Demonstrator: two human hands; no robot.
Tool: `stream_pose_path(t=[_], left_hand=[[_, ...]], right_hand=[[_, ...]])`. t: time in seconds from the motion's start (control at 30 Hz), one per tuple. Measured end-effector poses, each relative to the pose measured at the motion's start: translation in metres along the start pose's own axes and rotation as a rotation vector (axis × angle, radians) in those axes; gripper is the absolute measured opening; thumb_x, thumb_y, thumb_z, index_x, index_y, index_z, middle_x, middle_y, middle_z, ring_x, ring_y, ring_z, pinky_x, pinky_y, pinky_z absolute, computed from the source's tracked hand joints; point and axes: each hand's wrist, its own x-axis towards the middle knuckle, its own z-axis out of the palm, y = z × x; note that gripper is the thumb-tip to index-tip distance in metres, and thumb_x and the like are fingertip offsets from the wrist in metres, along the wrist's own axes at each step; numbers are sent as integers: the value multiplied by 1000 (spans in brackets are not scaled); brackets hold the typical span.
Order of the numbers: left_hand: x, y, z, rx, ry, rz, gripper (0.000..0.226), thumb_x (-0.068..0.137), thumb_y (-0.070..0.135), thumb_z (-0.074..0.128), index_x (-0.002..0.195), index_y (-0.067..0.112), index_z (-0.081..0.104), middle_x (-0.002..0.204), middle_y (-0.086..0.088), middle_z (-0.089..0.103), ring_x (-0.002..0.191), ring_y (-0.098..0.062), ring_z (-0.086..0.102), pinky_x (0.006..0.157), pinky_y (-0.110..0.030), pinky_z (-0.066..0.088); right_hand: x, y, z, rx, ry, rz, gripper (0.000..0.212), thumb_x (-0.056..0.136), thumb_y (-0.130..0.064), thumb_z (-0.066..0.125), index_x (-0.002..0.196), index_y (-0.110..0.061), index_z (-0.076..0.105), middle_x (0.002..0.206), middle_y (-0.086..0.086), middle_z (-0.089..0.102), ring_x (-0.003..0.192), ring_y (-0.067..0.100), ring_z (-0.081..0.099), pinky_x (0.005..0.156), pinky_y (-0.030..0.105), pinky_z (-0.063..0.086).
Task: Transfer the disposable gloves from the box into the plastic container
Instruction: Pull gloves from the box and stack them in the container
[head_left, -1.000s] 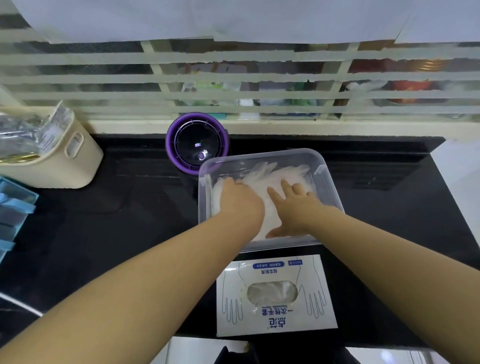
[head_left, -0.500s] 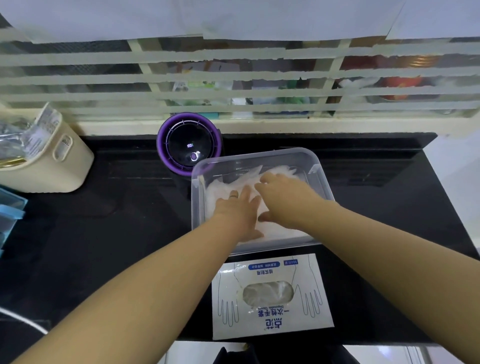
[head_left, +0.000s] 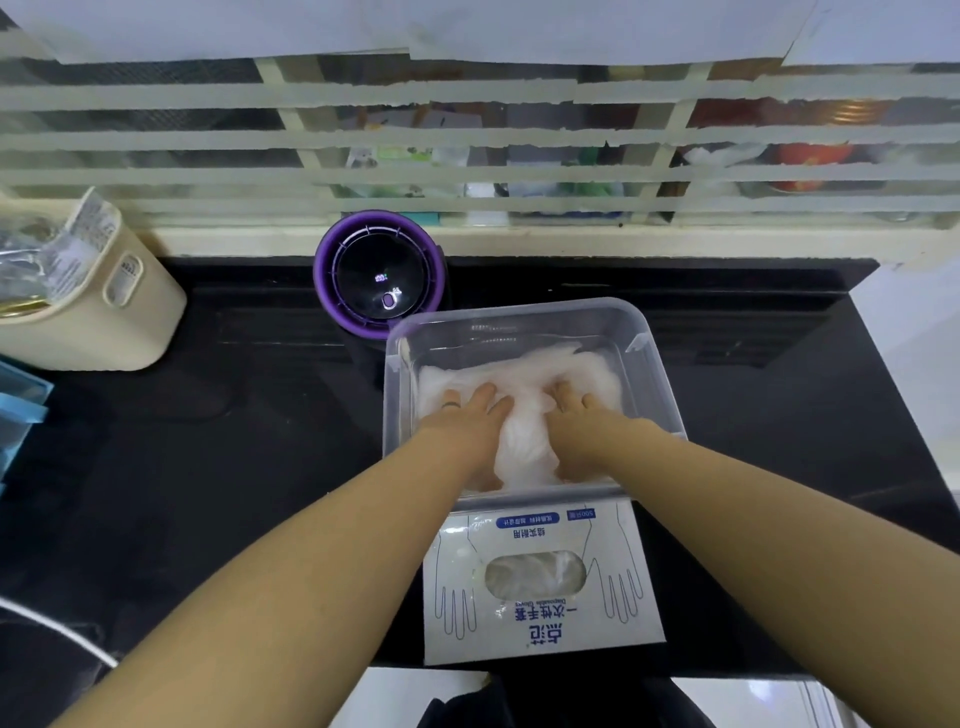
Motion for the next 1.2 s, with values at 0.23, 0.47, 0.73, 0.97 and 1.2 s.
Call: stream_pose_path(t=[0.23, 0.47, 0.73, 0.97, 1.2], left_hand=[[-22, 0, -19, 16, 55, 91, 74, 93, 30, 60, 153, 15, 19, 156, -8, 21, 137, -30, 34, 110, -40, 34], [-76, -5, -32, -99, 329, 200, 43, 101, 20, 47, 143, 27, 42, 146, 4, 43, 127, -16, 46, 103, -29, 35], [-129, -15, 37, 135, 774, 776, 22, 82, 10, 56, 100, 14, 69, 93, -1, 65, 61, -18, 63, 45, -26, 51], [-117, -7, 82, 323, 359, 429, 52, 99, 41, 44, 147, 31, 27, 149, -4, 26, 126, -27, 40, 89, -35, 44], [-114, -10, 85, 228, 308, 397, 58, 96, 45, 48, 148, 32, 26, 154, 3, 16, 138, -21, 25, 98, -36, 45]], right_hand=[[-67, 7, -48, -76, 173, -35, 53, 90, -41, 58, 132, -10, 49, 134, 8, 51, 117, 28, 52, 98, 42, 45], [-149, -20, -56, 152, 376, -259, 24, 95, -29, 54, 115, -23, 67, 113, -8, 67, 94, 5, 58, 93, 22, 46], [-134, -37, 41, -4, -27, -249, 35, 97, -10, 40, 125, -20, 58, 122, 5, 59, 103, 24, 58, 90, 35, 48], [-109, -35, 72, -57, 139, -226, 50, 92, -1, 38, 136, -25, 40, 116, 7, 58, 99, 26, 57, 77, 33, 48], [-98, -32, 82, -79, 388, -333, 32, 99, -26, 44, 130, -33, 51, 110, -1, 61, 95, 20, 60, 81, 36, 52]])
